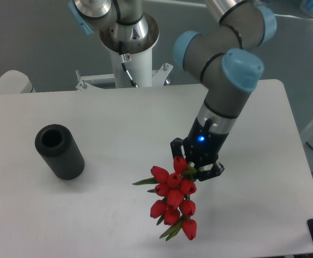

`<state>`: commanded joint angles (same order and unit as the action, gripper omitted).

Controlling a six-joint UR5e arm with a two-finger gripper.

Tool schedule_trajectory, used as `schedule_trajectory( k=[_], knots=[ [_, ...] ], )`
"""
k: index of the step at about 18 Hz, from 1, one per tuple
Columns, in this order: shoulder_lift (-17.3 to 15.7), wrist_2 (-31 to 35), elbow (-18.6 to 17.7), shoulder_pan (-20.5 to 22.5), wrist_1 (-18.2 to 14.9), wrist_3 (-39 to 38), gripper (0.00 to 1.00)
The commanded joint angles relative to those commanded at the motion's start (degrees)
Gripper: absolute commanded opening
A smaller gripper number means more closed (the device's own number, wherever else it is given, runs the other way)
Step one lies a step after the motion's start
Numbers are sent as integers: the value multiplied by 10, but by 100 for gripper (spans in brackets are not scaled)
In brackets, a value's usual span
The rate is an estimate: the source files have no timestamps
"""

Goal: Pick up the flowers from the vase

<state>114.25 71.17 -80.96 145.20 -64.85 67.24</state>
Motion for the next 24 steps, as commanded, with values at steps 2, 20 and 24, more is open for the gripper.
schedule_trajectory(
  k=[2, 20, 24],
  knots=[
    [13, 30, 23, -13, -18, -2, 19],
    [101, 194, 90, -38, -58, 145, 18],
    [108, 204, 94, -37, -58, 159, 18]
  ],
)
